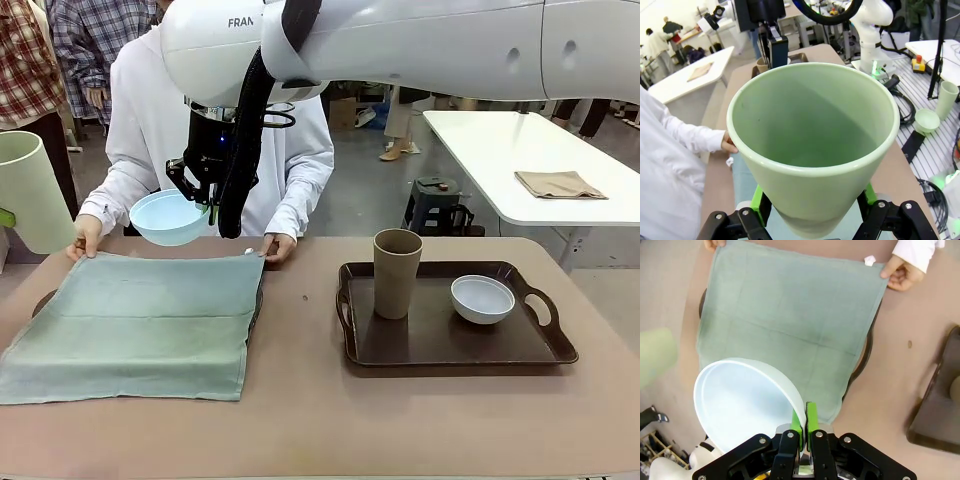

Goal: Set up a tray with a mat and arrange the tableware.
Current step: Place the Picnic Bowl and Reusable plastic cup back onto the Handle tray in front of the human's position.

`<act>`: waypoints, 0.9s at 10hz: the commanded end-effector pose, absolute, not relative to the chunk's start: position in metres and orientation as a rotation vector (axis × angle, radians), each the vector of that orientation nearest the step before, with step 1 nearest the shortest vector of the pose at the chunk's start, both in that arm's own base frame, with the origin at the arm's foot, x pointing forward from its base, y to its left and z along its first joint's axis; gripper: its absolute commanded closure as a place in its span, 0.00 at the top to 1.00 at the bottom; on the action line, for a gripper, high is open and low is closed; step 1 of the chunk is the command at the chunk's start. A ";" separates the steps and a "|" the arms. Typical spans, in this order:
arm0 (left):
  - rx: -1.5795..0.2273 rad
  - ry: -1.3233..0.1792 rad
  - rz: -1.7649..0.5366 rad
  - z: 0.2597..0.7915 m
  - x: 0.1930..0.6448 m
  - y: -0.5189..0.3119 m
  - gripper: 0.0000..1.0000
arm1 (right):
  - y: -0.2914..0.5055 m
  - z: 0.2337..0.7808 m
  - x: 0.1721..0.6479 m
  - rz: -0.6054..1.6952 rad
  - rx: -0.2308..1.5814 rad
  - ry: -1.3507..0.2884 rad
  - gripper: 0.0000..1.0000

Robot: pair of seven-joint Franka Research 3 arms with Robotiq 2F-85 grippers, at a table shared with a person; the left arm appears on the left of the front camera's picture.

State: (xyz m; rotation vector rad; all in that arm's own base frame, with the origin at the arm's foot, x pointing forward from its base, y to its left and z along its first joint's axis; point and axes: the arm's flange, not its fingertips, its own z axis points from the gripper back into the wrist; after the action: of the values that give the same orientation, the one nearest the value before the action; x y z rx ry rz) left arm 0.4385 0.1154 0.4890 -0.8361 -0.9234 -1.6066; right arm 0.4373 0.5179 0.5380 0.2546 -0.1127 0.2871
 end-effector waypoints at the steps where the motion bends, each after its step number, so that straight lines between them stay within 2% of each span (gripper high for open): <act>1: -0.827 -0.927 -1.619 0.492 0.439 0.116 0.27 | 0.518 0.538 0.437 0.287 0.252 -0.120 0.00; 9: -0.827 -0.927 -1.619 0.492 0.439 0.116 0.27 | 0.518 0.538 0.437 0.287 0.252 -0.120 0.00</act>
State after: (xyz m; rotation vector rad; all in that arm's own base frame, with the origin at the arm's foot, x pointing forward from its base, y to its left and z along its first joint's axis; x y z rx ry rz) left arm 0.4385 0.1154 0.4891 -0.8361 -0.9234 -1.6066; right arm 0.4372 0.5180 0.5380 0.2547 -0.1126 0.2873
